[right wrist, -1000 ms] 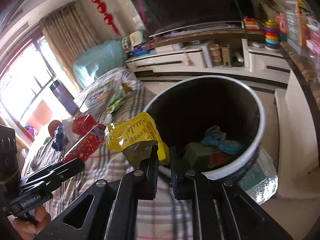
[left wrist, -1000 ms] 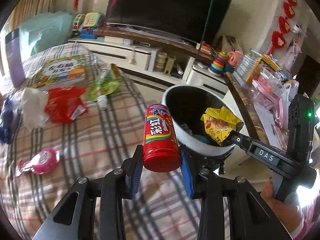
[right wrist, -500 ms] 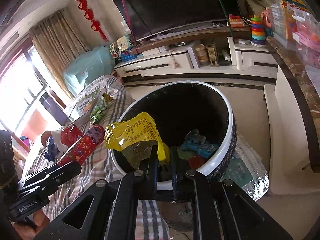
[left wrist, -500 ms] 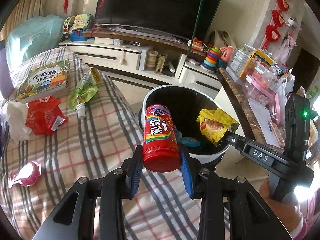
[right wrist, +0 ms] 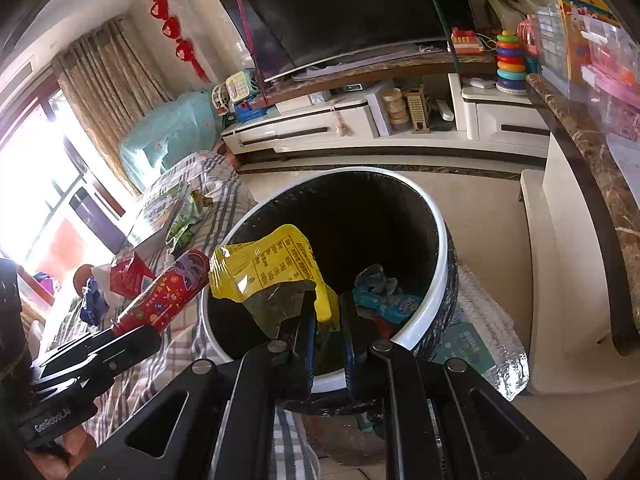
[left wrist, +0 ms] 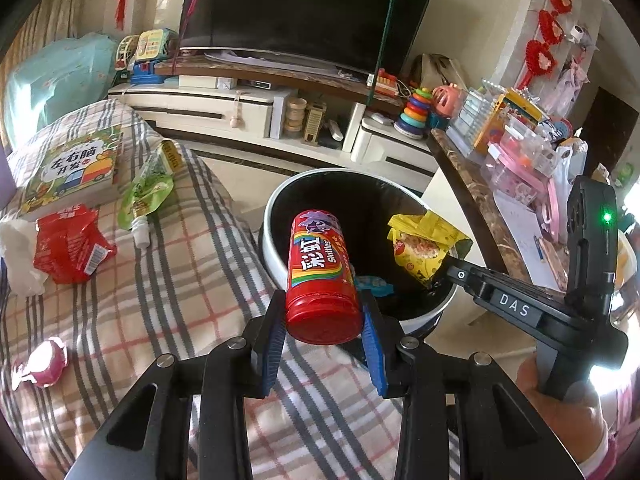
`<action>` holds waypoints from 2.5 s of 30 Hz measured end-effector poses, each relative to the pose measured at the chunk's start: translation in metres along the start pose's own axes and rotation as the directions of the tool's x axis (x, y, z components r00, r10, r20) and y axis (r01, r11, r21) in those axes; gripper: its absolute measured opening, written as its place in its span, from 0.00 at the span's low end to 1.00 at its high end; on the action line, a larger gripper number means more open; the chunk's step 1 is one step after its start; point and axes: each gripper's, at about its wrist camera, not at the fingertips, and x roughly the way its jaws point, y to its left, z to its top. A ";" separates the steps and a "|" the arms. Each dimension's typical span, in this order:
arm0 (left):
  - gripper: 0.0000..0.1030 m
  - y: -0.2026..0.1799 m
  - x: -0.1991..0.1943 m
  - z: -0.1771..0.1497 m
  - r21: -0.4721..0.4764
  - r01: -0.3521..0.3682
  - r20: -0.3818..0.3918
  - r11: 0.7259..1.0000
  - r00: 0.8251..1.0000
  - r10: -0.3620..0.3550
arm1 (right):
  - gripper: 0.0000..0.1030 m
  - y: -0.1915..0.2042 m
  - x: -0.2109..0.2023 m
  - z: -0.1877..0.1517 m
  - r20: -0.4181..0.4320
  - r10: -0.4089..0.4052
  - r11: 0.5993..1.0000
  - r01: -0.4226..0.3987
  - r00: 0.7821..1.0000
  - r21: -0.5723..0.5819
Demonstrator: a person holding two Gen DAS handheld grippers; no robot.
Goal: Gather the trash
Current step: 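Carry the Skittles tube and yellow snack bag over the bin, then open the left tool to drop the Skittles tube while the right tool drops the yellow bag, then move both open tools back over the remaining trash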
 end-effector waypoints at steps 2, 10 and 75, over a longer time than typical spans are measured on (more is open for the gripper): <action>0.33 -0.004 0.003 0.002 0.007 0.000 -0.001 1.000 1.000 0.000 | 0.10 -0.002 0.001 0.002 -0.003 -0.006 1.000 0.006 1.000 0.000; 0.33 -0.012 0.017 0.011 0.025 0.011 -0.016 1.000 1.000 -0.011 | 0.10 -0.010 0.004 0.008 -0.016 -0.027 1.000 0.027 1.000 0.003; 0.57 0.119 -0.107 -0.087 -0.298 -0.184 -0.029 0.937 0.983 0.184 | 0.89 0.104 0.013 -0.049 -0.101 0.187 0.977 -0.195 0.977 -0.081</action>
